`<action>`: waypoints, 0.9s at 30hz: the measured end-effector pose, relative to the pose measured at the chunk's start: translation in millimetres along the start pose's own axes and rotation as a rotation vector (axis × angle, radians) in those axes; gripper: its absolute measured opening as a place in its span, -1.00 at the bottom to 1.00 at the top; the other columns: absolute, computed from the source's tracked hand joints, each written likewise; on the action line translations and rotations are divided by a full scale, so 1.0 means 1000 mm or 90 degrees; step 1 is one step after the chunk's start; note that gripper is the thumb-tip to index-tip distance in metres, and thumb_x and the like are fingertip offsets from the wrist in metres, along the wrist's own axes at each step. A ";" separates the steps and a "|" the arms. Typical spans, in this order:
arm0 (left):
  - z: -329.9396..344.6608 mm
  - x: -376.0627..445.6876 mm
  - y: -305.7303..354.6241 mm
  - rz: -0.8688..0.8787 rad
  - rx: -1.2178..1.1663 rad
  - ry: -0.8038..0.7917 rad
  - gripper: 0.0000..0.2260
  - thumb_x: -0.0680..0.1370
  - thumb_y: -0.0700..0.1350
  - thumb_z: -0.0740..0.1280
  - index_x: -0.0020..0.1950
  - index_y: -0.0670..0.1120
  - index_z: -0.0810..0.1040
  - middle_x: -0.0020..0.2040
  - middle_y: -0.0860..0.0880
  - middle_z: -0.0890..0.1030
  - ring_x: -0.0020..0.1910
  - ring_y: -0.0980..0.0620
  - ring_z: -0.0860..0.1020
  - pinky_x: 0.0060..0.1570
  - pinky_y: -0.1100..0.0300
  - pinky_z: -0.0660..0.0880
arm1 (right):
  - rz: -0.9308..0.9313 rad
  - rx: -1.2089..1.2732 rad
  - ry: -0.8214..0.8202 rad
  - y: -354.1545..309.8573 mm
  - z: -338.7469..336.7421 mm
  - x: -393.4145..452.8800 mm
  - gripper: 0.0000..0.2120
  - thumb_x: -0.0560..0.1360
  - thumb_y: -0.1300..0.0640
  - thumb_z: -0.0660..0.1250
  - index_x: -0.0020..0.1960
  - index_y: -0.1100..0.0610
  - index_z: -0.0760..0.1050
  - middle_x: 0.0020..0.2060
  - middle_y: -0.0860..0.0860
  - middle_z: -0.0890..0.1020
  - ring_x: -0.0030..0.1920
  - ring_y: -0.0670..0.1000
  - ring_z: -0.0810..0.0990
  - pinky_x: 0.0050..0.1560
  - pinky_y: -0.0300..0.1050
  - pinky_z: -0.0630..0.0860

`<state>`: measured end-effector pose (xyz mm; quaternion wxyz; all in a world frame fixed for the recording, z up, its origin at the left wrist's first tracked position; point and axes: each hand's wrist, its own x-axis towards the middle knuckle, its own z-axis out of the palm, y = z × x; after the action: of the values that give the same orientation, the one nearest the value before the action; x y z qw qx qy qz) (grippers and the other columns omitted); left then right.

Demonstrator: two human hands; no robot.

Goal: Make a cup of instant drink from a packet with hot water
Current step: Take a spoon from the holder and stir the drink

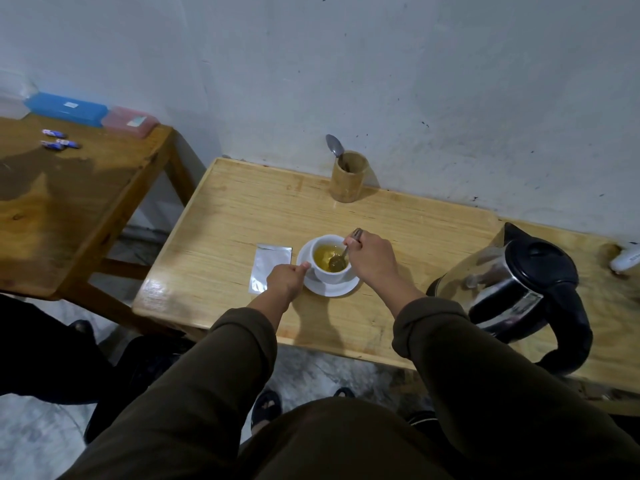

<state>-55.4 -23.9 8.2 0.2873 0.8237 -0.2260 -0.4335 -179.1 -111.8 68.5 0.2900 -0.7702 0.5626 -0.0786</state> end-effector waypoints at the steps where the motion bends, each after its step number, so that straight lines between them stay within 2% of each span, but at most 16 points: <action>1: 0.000 0.000 0.000 0.000 0.001 0.002 -0.53 0.60 0.10 0.16 0.16 -0.27 0.59 0.16 -0.29 0.60 0.18 -0.27 0.54 0.15 -0.02 0.48 | 0.003 -0.001 0.013 0.001 0.000 0.000 -0.69 0.61 0.09 0.09 0.15 0.09 0.58 0.05 0.10 0.66 0.08 0.14 0.58 -0.03 -0.07 0.47; 4: 0.001 0.000 0.000 -0.003 0.005 0.007 -0.54 0.60 0.10 0.16 0.16 -0.26 0.59 0.16 -0.27 0.61 0.17 -0.24 0.54 0.15 0.01 0.47 | 0.005 0.014 0.015 0.003 0.002 0.001 -0.71 0.62 0.09 0.12 0.15 0.03 0.59 0.09 0.05 0.67 0.12 0.12 0.59 0.01 -0.11 0.47; 7: 0.001 0.001 0.000 -0.007 0.003 0.010 -0.54 0.60 0.10 0.17 0.16 -0.26 0.60 0.16 -0.27 0.61 0.17 -0.25 0.54 0.15 0.00 0.47 | -0.003 0.042 -0.026 0.002 0.004 0.002 -0.73 0.60 0.08 0.16 0.12 0.02 0.62 0.09 0.01 0.69 0.13 0.07 0.60 0.06 -0.16 0.46; 11: 0.001 0.001 0.000 -0.009 -0.003 0.013 -0.54 0.59 0.10 0.18 0.18 -0.26 0.59 0.17 -0.27 0.61 0.18 -0.24 0.54 0.16 0.01 0.47 | -0.020 0.047 -0.072 0.000 0.003 0.003 -0.72 0.59 0.08 0.16 0.05 0.13 0.63 0.03 0.06 0.70 0.09 0.09 0.60 0.10 -0.07 0.50; 13: 0.002 0.001 0.000 -0.008 0.003 0.012 -0.54 0.60 0.10 0.17 0.19 -0.25 0.58 0.17 -0.26 0.60 0.19 -0.24 0.53 0.17 0.01 0.46 | -0.019 0.038 -0.069 0.001 0.003 0.005 -0.70 0.59 0.06 0.13 0.07 0.16 0.60 0.01 0.11 0.68 0.06 0.13 0.60 0.06 0.00 0.53; 15: 0.002 0.002 0.000 -0.008 0.009 0.015 -0.54 0.59 0.10 0.17 0.19 -0.25 0.59 0.17 -0.26 0.61 0.18 -0.23 0.53 0.16 0.01 0.46 | -0.015 0.008 -0.052 0.003 0.001 0.006 -0.69 0.60 0.06 0.10 0.09 0.14 0.58 0.01 0.12 0.67 0.03 0.15 0.59 -0.04 -0.04 0.50; 18: 0.002 0.003 0.000 -0.014 0.005 0.018 -0.55 0.59 0.11 0.18 0.19 -0.24 0.59 0.16 -0.25 0.61 0.07 -0.19 0.54 0.14 0.02 0.47 | -0.015 -0.022 -0.018 0.005 -0.001 0.005 -0.71 0.60 0.07 0.11 0.11 0.09 0.58 0.01 0.11 0.66 0.04 0.15 0.58 -0.10 -0.07 0.46; 21: 0.002 0.004 -0.001 -0.006 0.023 0.015 -0.54 0.59 0.11 0.17 0.15 -0.25 0.60 0.14 -0.26 0.62 -0.03 -0.15 0.51 0.09 0.04 0.47 | -0.023 0.004 -0.017 0.006 0.000 0.004 -0.73 0.60 0.09 0.14 0.13 0.00 0.60 0.07 0.04 0.68 0.11 0.10 0.60 0.04 -0.07 0.53; 23: 0.002 0.004 -0.001 -0.002 0.032 0.012 -0.53 0.59 0.11 0.17 0.13 -0.26 0.61 0.14 -0.27 0.62 0.03 -0.19 0.54 0.05 0.06 0.46 | -0.027 0.021 -0.040 0.005 0.001 0.003 -0.73 0.60 0.08 0.16 0.14 -0.01 0.61 0.09 0.01 0.69 0.13 0.07 0.60 0.08 -0.09 0.53; 27: 0.002 0.003 0.000 -0.005 0.035 0.014 -0.52 0.59 0.11 0.17 0.13 -0.29 0.60 0.15 -0.28 0.62 0.16 -0.25 0.55 0.13 0.01 0.47 | -0.031 0.054 -0.070 0.005 0.002 0.002 -0.76 0.58 0.09 0.18 0.08 0.02 0.63 0.07 0.00 0.70 0.13 0.05 0.60 0.12 -0.08 0.51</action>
<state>-55.2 -26.2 5.1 0.2652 0.8369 -0.2312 -0.4193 -181.3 -114.2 64.0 0.3507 -0.7738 0.5232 -0.0670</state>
